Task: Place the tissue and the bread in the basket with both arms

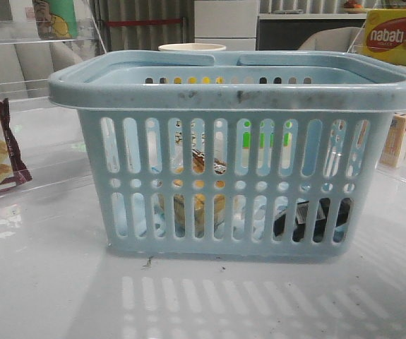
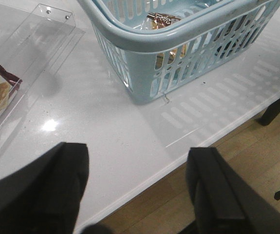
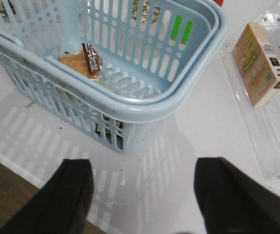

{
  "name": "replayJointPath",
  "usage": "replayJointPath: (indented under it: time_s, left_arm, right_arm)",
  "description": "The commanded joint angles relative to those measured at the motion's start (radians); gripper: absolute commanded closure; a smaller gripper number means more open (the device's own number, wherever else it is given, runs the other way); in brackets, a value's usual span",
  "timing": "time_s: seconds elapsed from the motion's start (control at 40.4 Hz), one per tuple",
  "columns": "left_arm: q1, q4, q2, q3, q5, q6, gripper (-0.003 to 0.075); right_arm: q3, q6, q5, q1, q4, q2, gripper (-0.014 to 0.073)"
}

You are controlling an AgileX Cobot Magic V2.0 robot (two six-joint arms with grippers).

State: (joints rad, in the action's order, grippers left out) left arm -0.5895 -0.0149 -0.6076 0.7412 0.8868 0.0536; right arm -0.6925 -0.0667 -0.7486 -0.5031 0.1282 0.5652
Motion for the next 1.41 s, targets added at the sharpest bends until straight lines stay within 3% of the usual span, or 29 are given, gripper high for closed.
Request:
replayJointPath:
  time_s: [0.0,0.173,0.297,0.371,1.015,1.139,1.387]
  left_arm:
    - [-0.007,-0.002,-0.001,0.026,-0.099,-0.009,0.0327]
    - [-0.007,-0.002,-0.001,0.026,-0.129,-0.009,0.048]
    - [-0.007,-0.002,-0.001,0.026,-0.129,-0.008,0.0576]
    - [-0.007,-0.002,-0.001,0.026,-0.129,-0.008,0.0631]
    - [-0.002,-0.004,0.01,0.026,-0.125,-0.008,0.0629]
    - [0.058,-0.004,0.059,0.009,-0.147,-0.008,0.0629]
    - [0.286,0.003,0.266,-0.223,-0.451,-0.008,0.0629]
  right_arm:
    - [-0.025,0.005,0.044,-0.002,0.031,0.001,0.012]
    - [-0.025,0.005,0.028,-0.002,0.03,0.001,0.041]
    - [-0.025,0.005,0.027,-0.002,0.029,0.001,0.0547]
    - [-0.025,0.005,0.027,-0.002,0.029,0.001,0.0537]
    - [-0.025,0.005,0.022,-0.002,0.029,0.001,0.0538]
    - [-0.025,0.005,0.021,-0.002,0.029,0.001,0.0538]
    - [-0.025,0.005,0.021,-0.002,0.029,0.001,0.0538]
